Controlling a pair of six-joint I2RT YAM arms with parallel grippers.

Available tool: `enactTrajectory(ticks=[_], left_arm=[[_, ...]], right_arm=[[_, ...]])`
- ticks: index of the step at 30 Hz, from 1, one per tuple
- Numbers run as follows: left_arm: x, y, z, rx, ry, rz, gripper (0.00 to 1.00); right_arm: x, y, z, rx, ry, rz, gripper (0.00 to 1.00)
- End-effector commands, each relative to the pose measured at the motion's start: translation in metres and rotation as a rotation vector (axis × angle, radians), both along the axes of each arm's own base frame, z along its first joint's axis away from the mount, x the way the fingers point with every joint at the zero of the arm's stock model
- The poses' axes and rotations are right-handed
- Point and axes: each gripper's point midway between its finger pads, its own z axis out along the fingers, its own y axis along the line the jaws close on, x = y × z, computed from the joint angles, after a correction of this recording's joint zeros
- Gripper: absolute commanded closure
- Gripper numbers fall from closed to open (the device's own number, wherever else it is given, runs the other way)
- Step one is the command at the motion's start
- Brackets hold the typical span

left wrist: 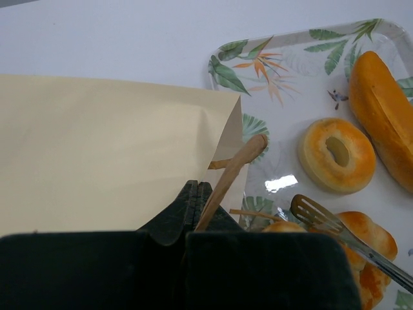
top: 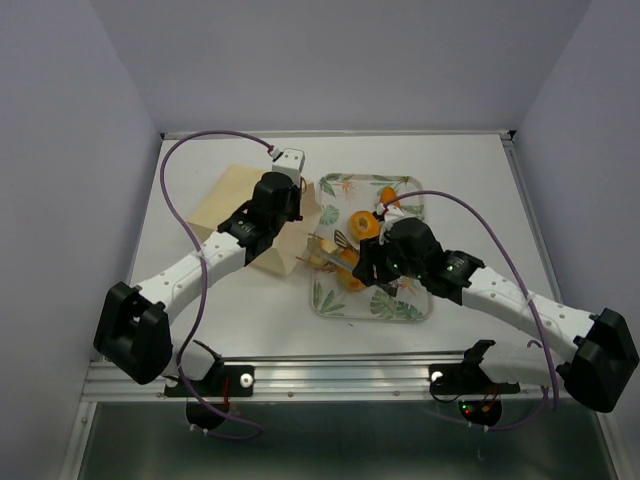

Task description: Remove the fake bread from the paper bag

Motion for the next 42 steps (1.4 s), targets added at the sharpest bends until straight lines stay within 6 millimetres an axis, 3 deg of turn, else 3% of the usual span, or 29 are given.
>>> enactTrajectory(ticks=[1, 6, 9, 16, 21, 25, 26, 27, 29, 36, 37, 41, 42], left_arm=[[0.007, -0.003, 0.041, -0.059, -0.090, 0.004, 1.00], [0.006, -0.003, 0.040, -0.062, -0.087, 0.002, 1.00], [0.006, -0.003, 0.037, -0.058, -0.082, 0.002, 1.00], [0.007, 0.002, 0.032, -0.042, -0.078, 0.026, 1.00], [0.007, 0.008, 0.029, -0.022, -0.079, 0.054, 1.00], [0.010, 0.009, 0.024, -0.008, -0.070, 0.068, 1.00], [0.011, 0.009, 0.021, -0.004, -0.065, 0.068, 1.00], [0.012, 0.009, 0.022, -0.006, -0.066, 0.071, 1.00], [0.015, 0.007, 0.017, -0.001, -0.054, 0.071, 1.00], [0.011, -0.004, 0.022, -0.025, -0.056, 0.004, 1.00], [0.009, -0.005, 0.024, -0.029, -0.059, -0.005, 1.00], [-0.003, -0.009, 0.030, -0.049, -0.064, -0.064, 1.00], [-0.007, -0.010, 0.026, -0.040, -0.055, -0.089, 1.00]], right_arm=[[0.008, 0.005, 0.013, -0.011, -0.029, 0.025, 0.40], [0.013, 0.008, 0.027, 0.013, -0.062, 0.022, 0.72], [0.019, 0.007, 0.054, 0.049, -0.122, -0.007, 0.82], [0.045, -0.018, 0.128, 0.138, -0.297, -0.207, 0.85], [0.065, -0.042, 0.152, 0.153, -0.356, -0.344, 0.85], [0.093, -0.063, 0.147, 0.159, -0.320, -0.424, 0.85], [0.091, -0.055, 0.151, 0.190, -0.313, -0.391, 0.85], [0.098, -0.061, 0.152, 0.213, -0.309, -0.405, 0.85], [0.097, -0.046, 0.161, 0.284, -0.315, -0.333, 0.85], [0.141, -0.061, 0.103, 0.164, -0.217, -0.443, 0.80], [0.148, -0.060, 0.088, 0.142, -0.188, -0.442, 0.77], [0.158, -0.048, 0.070, 0.132, -0.163, -0.403, 0.61], [0.159, -0.046, 0.068, 0.129, -0.163, -0.396, 0.52]])
